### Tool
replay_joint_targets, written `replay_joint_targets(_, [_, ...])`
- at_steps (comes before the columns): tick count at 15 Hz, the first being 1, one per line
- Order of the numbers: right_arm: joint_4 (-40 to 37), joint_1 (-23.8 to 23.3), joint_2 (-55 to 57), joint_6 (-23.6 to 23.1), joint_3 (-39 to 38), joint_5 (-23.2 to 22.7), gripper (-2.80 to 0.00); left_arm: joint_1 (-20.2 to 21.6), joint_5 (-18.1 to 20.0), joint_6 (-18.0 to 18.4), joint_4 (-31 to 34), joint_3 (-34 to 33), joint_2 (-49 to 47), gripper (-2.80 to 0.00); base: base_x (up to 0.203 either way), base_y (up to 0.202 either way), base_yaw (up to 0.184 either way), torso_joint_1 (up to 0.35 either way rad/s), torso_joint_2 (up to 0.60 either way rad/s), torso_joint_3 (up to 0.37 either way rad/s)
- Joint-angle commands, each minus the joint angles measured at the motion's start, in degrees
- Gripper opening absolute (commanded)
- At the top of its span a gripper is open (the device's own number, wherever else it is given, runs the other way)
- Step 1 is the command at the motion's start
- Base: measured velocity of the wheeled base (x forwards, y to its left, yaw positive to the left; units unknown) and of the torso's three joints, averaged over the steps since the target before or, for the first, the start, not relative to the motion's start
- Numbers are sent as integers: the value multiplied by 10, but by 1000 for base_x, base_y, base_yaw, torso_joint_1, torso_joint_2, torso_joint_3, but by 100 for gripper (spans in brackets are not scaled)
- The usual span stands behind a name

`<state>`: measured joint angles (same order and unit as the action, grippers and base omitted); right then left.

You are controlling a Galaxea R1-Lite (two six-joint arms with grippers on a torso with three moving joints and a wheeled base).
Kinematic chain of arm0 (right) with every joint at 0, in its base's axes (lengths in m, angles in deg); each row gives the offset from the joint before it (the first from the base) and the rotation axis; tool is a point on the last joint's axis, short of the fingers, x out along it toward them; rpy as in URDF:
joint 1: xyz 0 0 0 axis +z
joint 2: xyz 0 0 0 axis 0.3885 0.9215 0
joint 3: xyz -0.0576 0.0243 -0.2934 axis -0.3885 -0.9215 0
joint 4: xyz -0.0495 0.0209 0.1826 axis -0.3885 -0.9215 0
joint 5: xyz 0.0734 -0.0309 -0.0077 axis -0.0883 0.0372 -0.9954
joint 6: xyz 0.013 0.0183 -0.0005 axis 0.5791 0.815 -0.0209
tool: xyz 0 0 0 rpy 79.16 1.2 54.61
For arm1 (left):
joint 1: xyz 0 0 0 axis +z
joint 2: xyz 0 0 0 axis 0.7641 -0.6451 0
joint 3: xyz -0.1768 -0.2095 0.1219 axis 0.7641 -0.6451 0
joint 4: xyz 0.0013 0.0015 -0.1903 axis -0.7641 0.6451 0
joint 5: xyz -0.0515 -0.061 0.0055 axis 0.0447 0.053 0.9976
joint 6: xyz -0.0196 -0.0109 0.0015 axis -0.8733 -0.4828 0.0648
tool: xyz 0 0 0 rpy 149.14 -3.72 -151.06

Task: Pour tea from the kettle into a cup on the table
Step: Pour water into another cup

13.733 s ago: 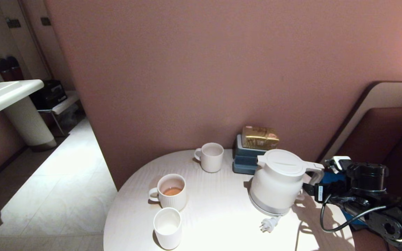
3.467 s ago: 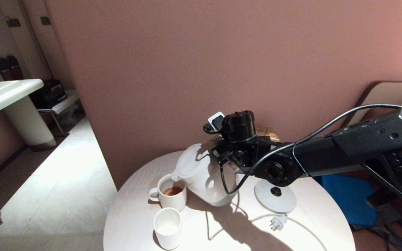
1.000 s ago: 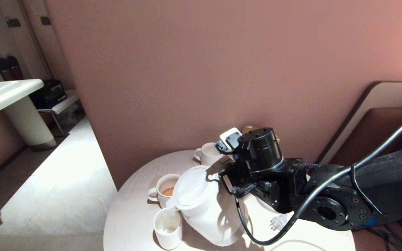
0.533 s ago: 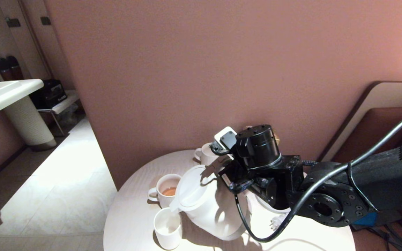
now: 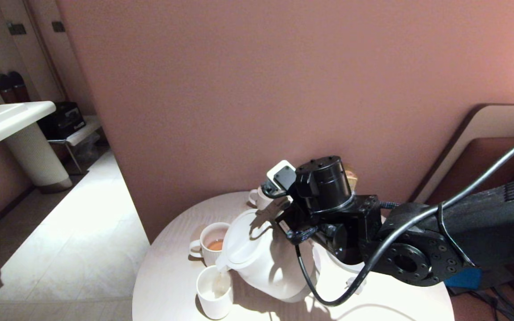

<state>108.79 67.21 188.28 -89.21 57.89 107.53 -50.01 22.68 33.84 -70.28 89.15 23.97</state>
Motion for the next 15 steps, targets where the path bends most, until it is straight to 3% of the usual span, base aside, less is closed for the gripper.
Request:
replay_joint_targets(1, [-2, 3, 4, -1, 6, 3, -280, 0, 0, 0, 0, 0, 0, -280, 0, 0, 0, 0, 0, 0])
replay_joint_targets(15, [-10, 17, 26, -42, 28, 16, -280, 0, 0, 0, 0, 0, 0, -280, 0, 0, 0, 0, 0, 0])
